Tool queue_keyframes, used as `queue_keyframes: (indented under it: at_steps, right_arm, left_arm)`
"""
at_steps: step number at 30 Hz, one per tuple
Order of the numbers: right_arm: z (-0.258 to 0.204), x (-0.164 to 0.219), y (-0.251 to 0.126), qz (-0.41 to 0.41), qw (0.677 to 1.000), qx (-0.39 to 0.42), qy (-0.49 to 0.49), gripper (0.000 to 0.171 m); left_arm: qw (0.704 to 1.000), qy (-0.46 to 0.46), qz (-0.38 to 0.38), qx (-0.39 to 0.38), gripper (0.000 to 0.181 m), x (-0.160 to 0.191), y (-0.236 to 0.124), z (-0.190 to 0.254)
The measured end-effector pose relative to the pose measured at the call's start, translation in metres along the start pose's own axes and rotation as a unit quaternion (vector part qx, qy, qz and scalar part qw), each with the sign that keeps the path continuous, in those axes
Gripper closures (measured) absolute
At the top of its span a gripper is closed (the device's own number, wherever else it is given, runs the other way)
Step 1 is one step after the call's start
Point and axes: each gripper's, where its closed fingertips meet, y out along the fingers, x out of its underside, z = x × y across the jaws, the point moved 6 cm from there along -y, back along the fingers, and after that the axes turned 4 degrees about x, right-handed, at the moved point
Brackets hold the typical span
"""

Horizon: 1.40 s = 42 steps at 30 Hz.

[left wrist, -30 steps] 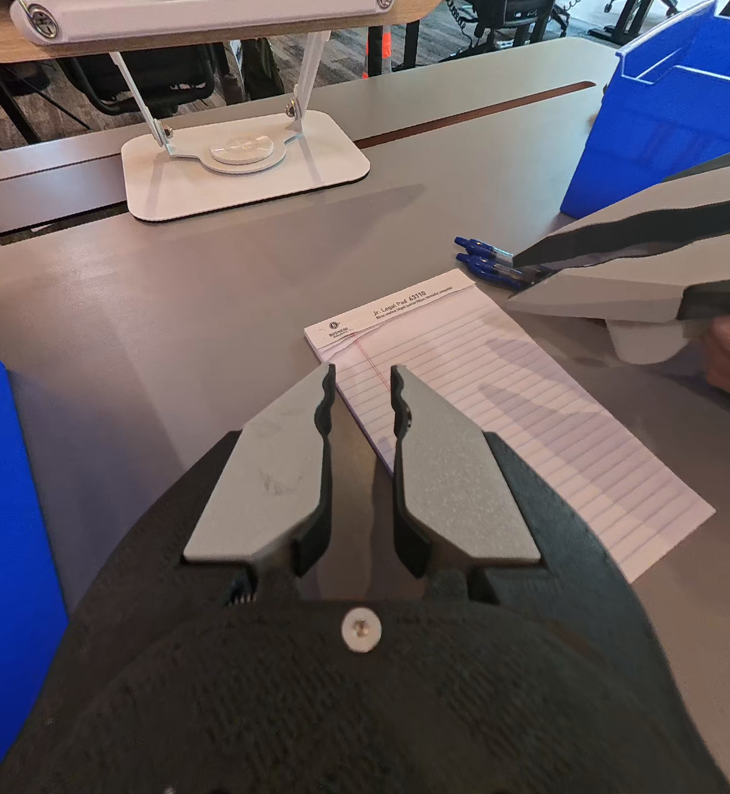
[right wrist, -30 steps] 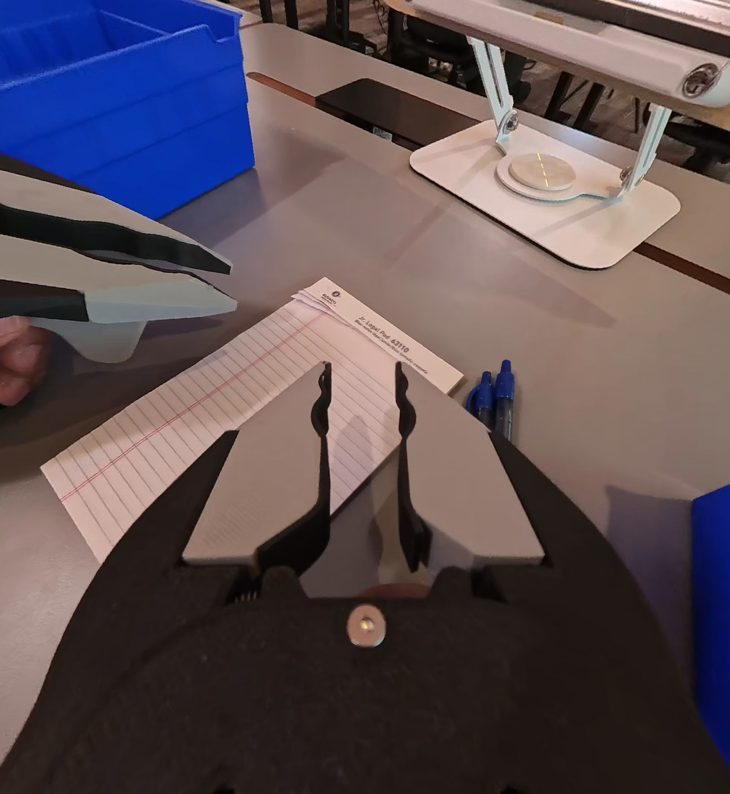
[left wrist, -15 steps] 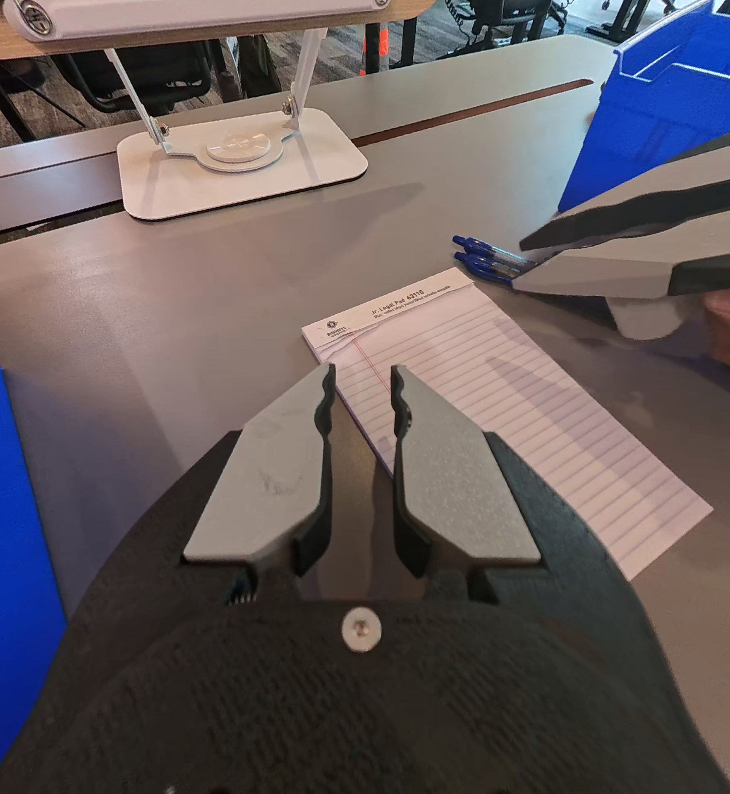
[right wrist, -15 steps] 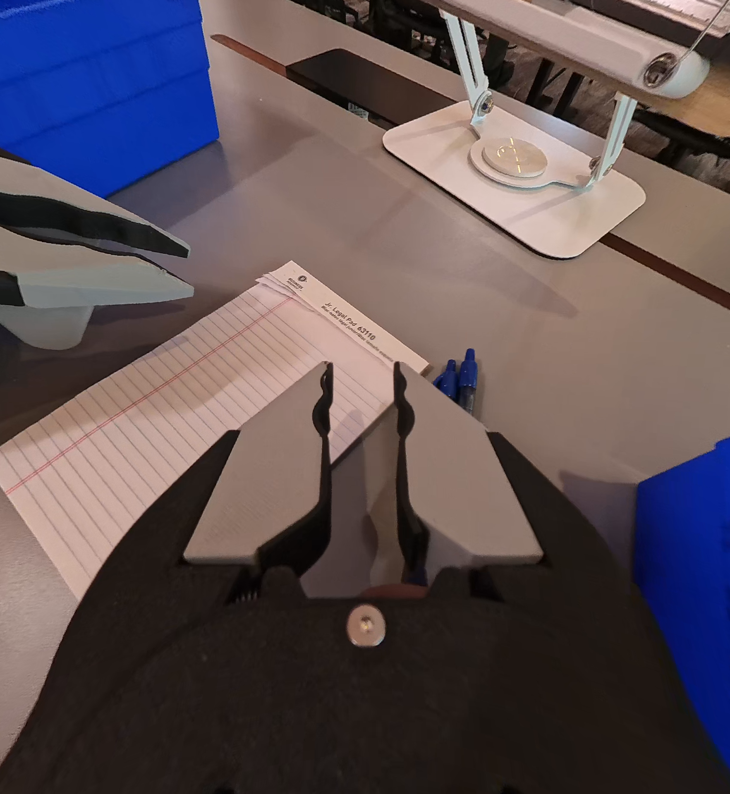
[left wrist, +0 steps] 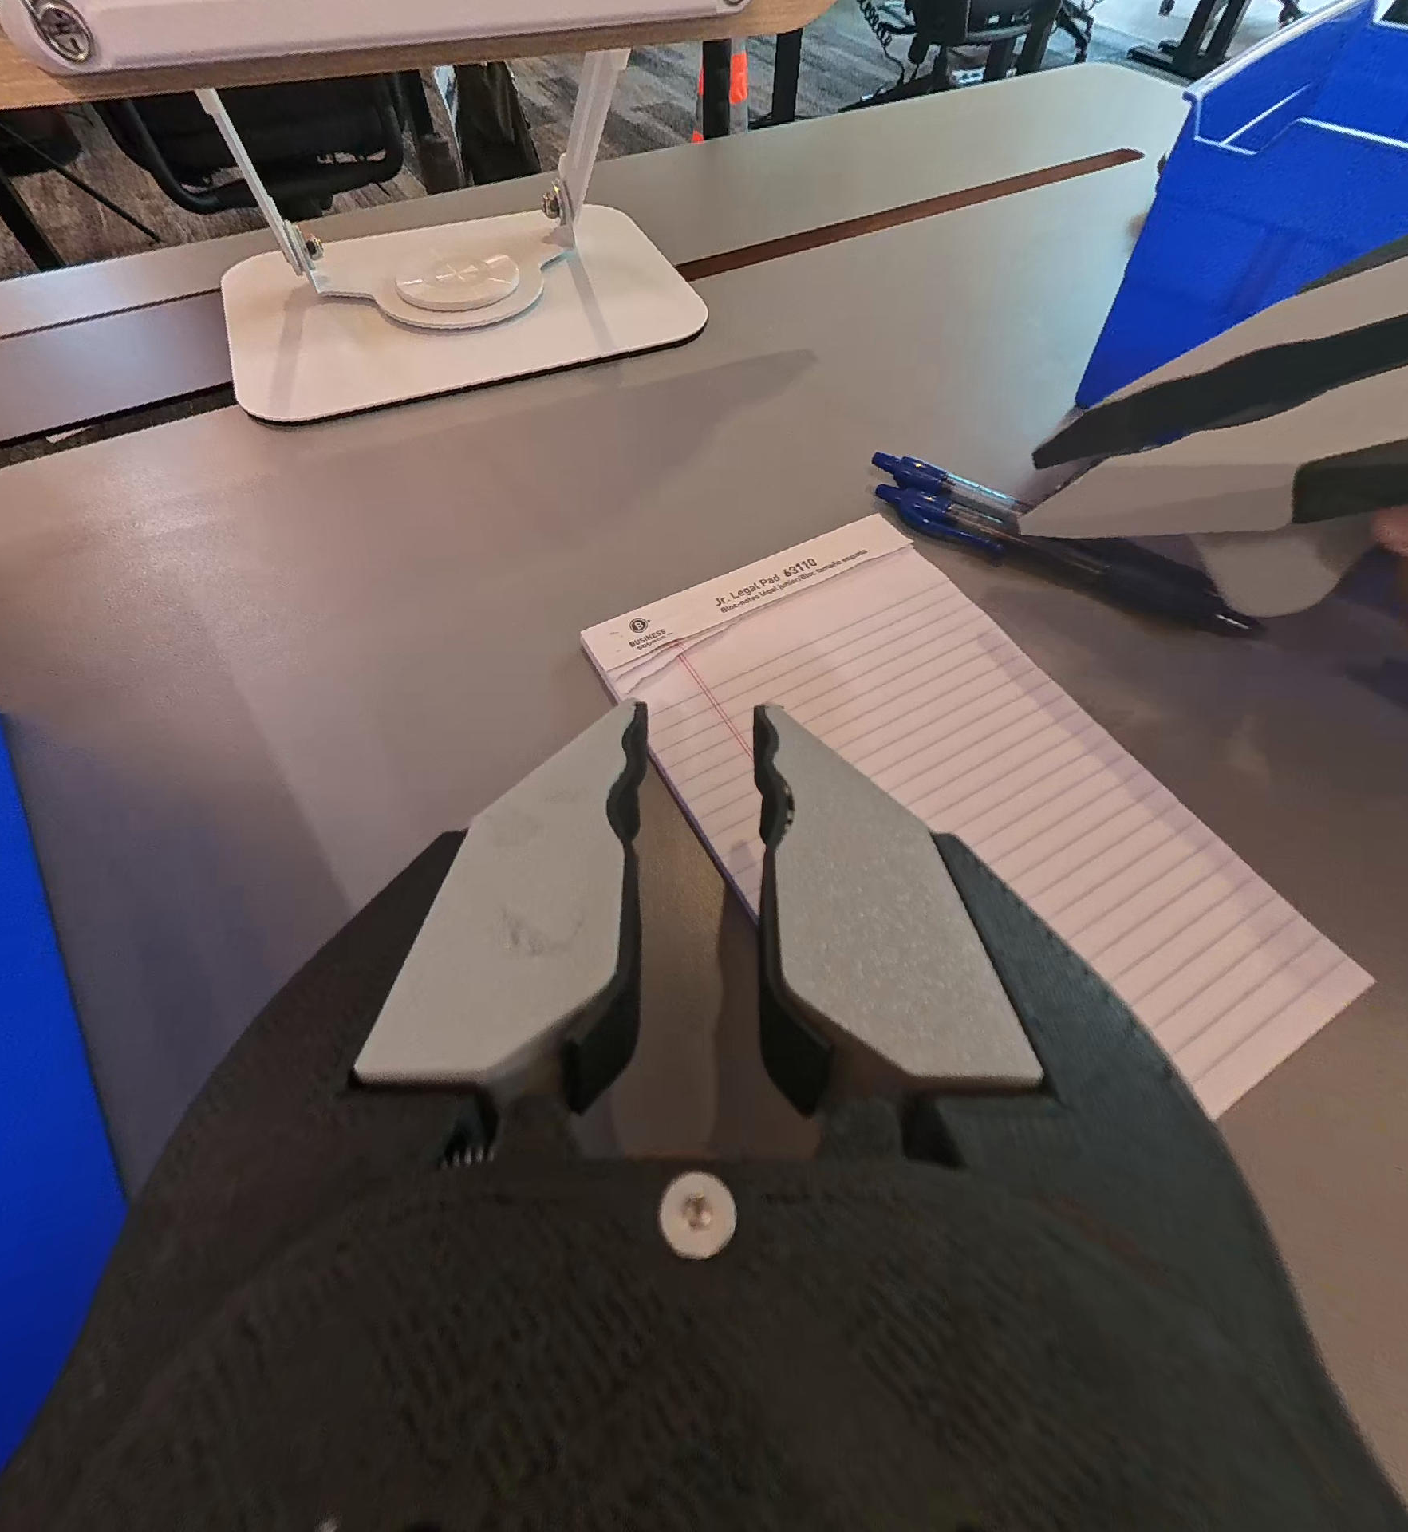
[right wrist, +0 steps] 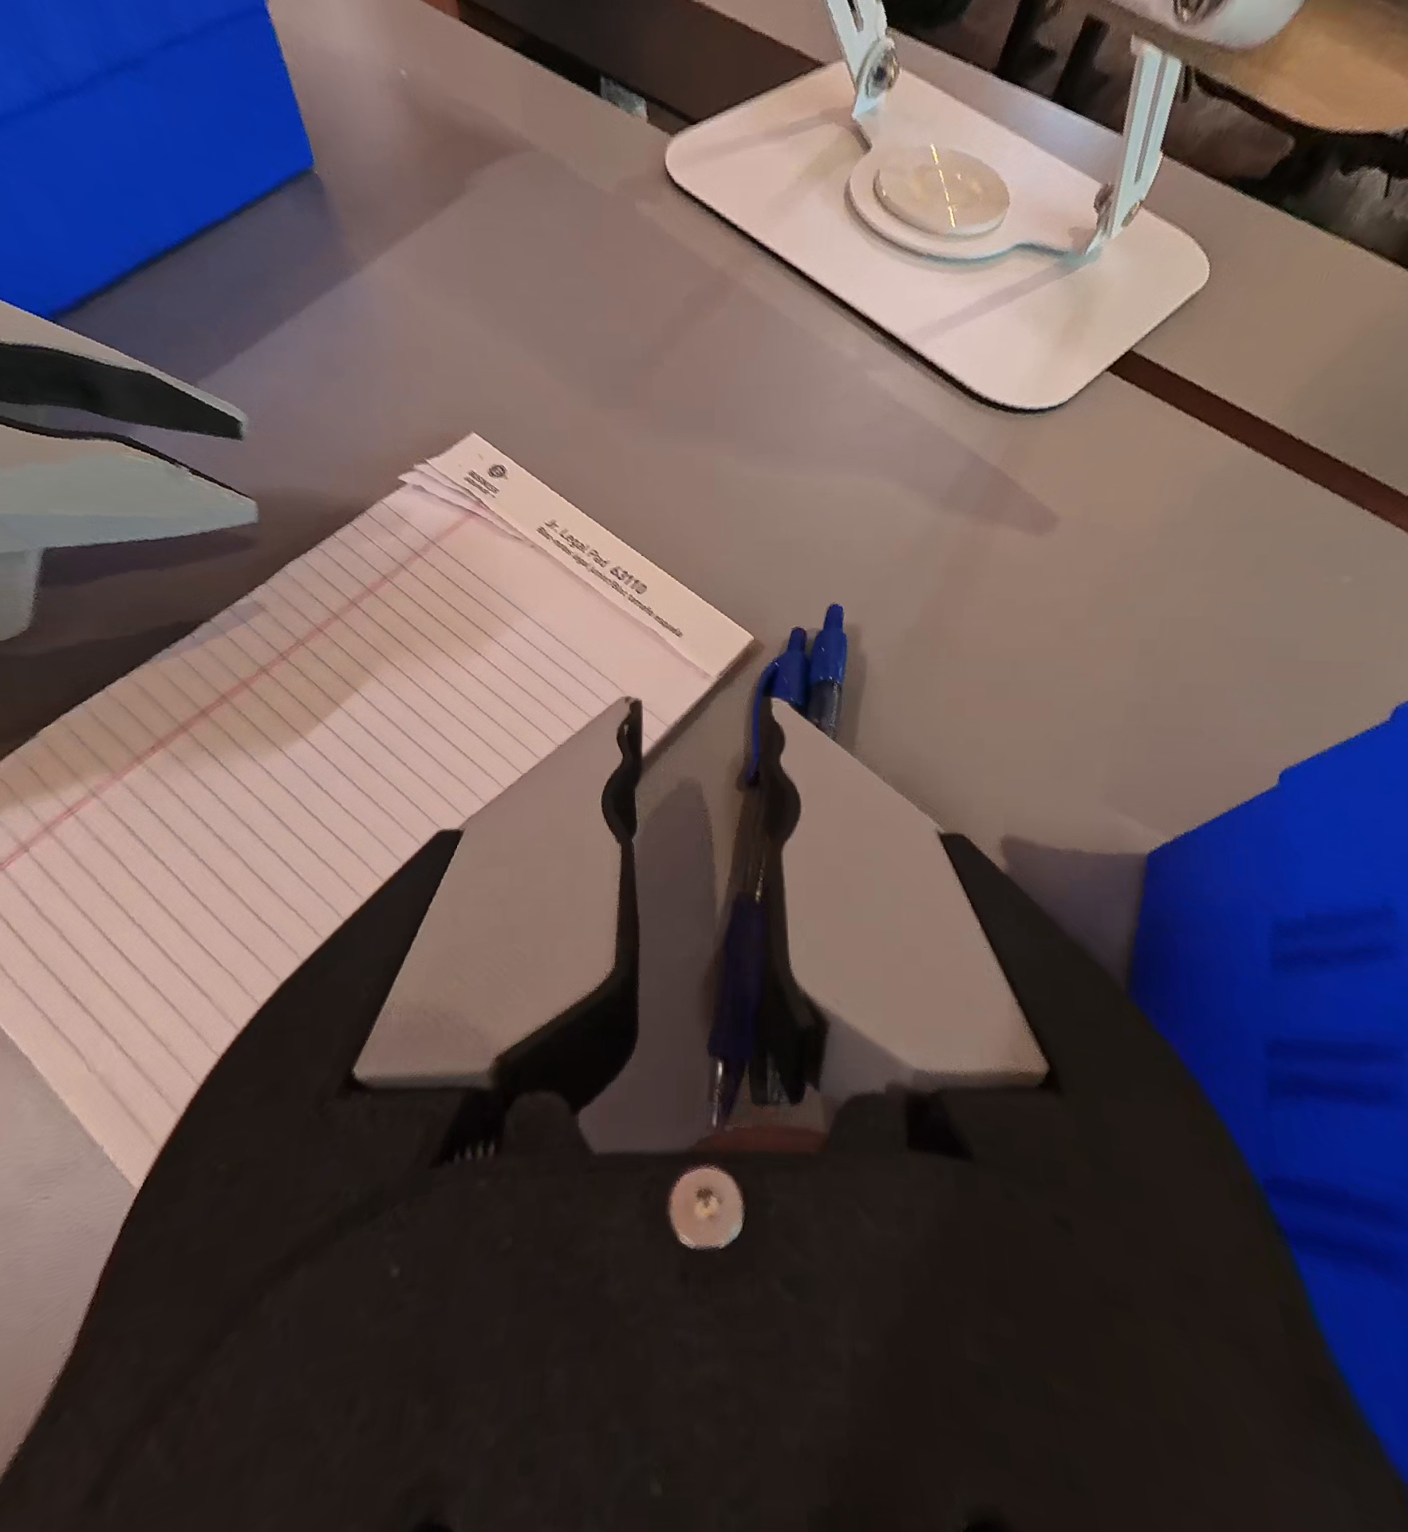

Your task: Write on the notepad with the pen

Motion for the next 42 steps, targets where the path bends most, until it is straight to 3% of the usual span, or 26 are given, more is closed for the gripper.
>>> queue_keyframes:
  at_steps: [10,21,30,42]
  right_arm:
    - [0.012,0.021,0.007,-0.091,0.995,0.034,0.003,0.145]
    - [0.011,0.011,-0.005,-0.060,0.998,-0.001,0.016,0.151]
    - [0.014,0.030,0.008,-0.118,0.992,-0.024,0.034,0.154]
    - [0.012,0.024,0.008,-0.098,0.995,0.009,-0.011,0.165]
  left_arm:
    - [1.000,-0.001,-0.003,0.004,0.158,0.000,0.001,0.001]
    - [1.000,0.000,-0.005,0.009,0.158,0.001,0.001,0.002]
    - [1.000,0.000,-0.008,0.012,0.158,0.001,0.002,0.003]
    - [1.000,0.003,-0.010,0.013,0.158,0.001,0.002,0.004]
